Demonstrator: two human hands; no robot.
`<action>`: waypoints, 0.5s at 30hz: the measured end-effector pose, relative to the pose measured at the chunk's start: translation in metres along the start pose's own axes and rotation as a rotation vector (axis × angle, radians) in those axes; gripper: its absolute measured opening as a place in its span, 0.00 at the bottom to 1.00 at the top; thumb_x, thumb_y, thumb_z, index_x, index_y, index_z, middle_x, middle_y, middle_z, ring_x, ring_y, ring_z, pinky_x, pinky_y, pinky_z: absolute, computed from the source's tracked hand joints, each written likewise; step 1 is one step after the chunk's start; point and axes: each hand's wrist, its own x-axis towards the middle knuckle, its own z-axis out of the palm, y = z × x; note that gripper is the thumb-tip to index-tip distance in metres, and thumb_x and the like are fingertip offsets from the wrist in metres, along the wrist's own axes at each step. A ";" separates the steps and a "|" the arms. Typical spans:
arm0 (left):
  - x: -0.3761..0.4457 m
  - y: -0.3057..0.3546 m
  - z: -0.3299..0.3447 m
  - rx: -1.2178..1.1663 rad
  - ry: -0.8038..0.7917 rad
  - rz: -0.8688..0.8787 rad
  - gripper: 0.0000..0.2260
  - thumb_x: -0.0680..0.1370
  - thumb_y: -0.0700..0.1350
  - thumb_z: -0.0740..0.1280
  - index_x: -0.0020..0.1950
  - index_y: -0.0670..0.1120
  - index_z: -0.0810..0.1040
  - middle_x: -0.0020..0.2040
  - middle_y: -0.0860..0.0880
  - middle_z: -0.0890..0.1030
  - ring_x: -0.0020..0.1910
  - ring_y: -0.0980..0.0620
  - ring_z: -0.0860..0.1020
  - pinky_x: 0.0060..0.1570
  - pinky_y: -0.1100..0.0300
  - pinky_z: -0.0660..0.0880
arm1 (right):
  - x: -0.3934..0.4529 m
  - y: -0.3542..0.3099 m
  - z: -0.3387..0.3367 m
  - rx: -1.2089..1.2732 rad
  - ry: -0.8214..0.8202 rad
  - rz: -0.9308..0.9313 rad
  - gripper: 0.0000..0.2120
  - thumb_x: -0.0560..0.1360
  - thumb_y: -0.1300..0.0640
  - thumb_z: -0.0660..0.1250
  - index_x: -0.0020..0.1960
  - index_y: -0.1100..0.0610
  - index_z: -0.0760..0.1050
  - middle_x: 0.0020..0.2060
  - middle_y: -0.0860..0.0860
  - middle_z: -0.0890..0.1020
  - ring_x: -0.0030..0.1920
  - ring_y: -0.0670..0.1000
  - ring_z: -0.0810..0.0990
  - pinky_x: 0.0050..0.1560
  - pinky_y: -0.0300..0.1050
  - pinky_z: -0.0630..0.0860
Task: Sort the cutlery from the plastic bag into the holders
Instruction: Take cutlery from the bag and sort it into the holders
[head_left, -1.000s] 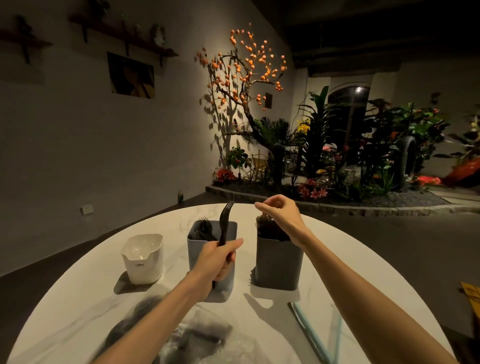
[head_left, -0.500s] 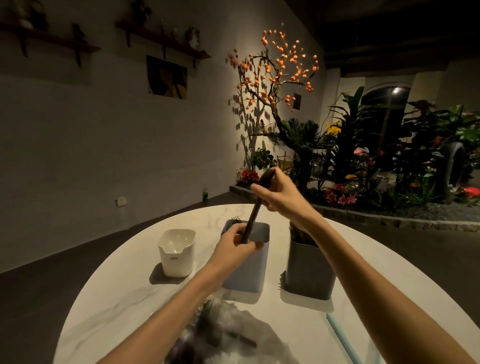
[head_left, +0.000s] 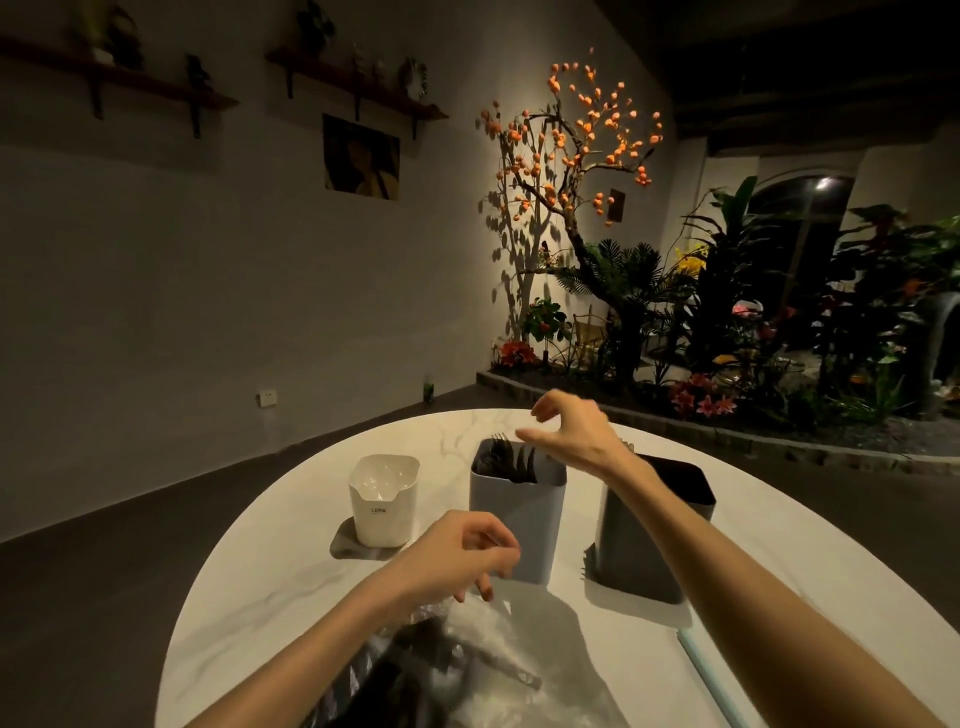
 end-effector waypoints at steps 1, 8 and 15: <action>-0.006 0.006 0.002 0.041 -0.047 -0.011 0.10 0.78 0.55 0.71 0.56 0.52 0.80 0.48 0.50 0.85 0.39 0.55 0.82 0.39 0.57 0.76 | -0.005 -0.006 -0.013 -0.016 0.053 -0.032 0.20 0.75 0.43 0.72 0.60 0.53 0.76 0.55 0.50 0.82 0.53 0.48 0.80 0.56 0.48 0.80; -0.066 0.001 0.046 0.700 -0.277 -0.036 0.42 0.69 0.57 0.78 0.78 0.60 0.59 0.72 0.54 0.66 0.68 0.52 0.70 0.68 0.52 0.72 | -0.137 -0.034 -0.047 0.126 -0.520 -0.038 0.10 0.79 0.49 0.67 0.52 0.55 0.79 0.39 0.49 0.84 0.37 0.46 0.83 0.37 0.40 0.81; -0.098 0.013 0.021 0.123 0.258 0.049 0.19 0.69 0.28 0.62 0.34 0.52 0.78 0.47 0.50 0.78 0.53 0.50 0.76 0.58 0.48 0.76 | -0.236 -0.036 -0.002 0.144 -0.812 -0.056 0.12 0.81 0.53 0.66 0.61 0.55 0.80 0.58 0.50 0.83 0.56 0.48 0.82 0.61 0.42 0.79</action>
